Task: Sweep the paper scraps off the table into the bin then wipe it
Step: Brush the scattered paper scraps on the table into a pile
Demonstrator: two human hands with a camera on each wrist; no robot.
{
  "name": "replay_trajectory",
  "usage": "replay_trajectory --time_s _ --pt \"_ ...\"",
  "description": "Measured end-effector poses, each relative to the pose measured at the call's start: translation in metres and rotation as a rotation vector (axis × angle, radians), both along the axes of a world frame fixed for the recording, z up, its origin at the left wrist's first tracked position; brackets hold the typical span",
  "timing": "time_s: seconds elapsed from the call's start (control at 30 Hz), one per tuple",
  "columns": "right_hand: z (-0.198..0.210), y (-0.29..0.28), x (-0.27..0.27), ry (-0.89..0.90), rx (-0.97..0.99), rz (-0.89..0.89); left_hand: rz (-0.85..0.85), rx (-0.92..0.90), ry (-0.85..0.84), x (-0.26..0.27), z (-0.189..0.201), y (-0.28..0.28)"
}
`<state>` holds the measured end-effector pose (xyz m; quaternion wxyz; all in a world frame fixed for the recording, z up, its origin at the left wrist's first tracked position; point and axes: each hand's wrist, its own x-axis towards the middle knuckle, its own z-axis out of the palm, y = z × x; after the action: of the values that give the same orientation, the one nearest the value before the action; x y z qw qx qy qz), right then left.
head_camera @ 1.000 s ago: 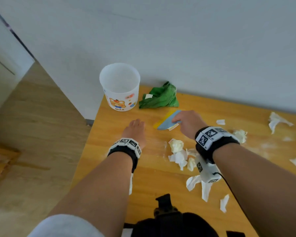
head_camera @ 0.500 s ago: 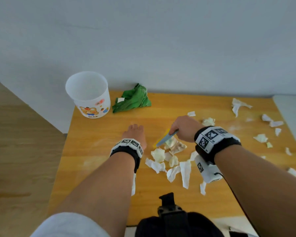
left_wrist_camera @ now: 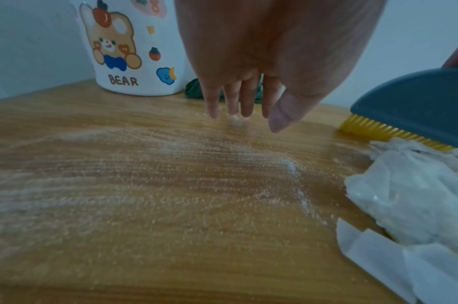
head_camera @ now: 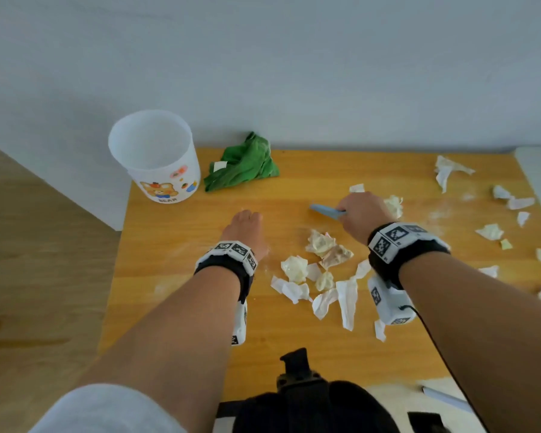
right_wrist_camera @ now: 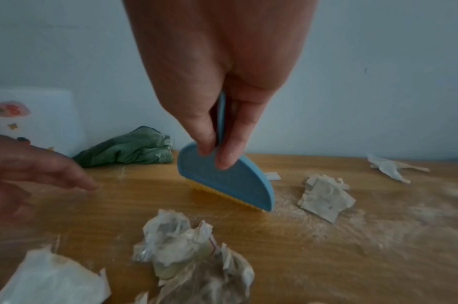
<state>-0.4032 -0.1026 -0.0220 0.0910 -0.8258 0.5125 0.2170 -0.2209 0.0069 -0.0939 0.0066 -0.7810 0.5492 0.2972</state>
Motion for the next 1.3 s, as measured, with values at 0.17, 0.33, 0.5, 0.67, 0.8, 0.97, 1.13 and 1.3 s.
replay_trajectory --time_s 0.17,0.33,0.5,0.67,0.8,0.97,1.13,1.3 --pt "0.017 0.005 -0.002 -0.097 0.133 0.015 -0.09 0.008 -0.014 -0.015 0.001 -0.016" --pt "0.027 0.001 -0.021 -0.152 0.131 0.021 -0.131 0.058 -0.016 -0.038 0.001 -0.022" --pt "0.046 -0.03 -0.053 -0.185 -0.091 -0.073 -0.101 0.059 -0.033 -0.047 0.004 -0.03" --pt "0.043 -0.065 -0.079 -0.09 -0.245 -0.159 -0.034 0.05 -0.044 -0.057 0.011 -0.046" --pt "0.026 -0.083 -0.096 -0.046 -0.231 -0.214 -0.007 0.081 -0.084 -0.071 0.007 -0.054" --pt "0.004 -0.1 -0.103 -0.002 -0.195 -0.181 0.049 0.089 -0.117 -0.081 0.001 -0.062" --pt "-0.011 -0.104 -0.094 -0.038 -0.096 -0.026 0.106 0.085 -0.139 -0.088 -0.005 -0.06" --pt "-0.009 -0.096 -0.089 -0.167 -0.027 0.046 0.138 0.08 -0.153 -0.094 -0.005 -0.054"
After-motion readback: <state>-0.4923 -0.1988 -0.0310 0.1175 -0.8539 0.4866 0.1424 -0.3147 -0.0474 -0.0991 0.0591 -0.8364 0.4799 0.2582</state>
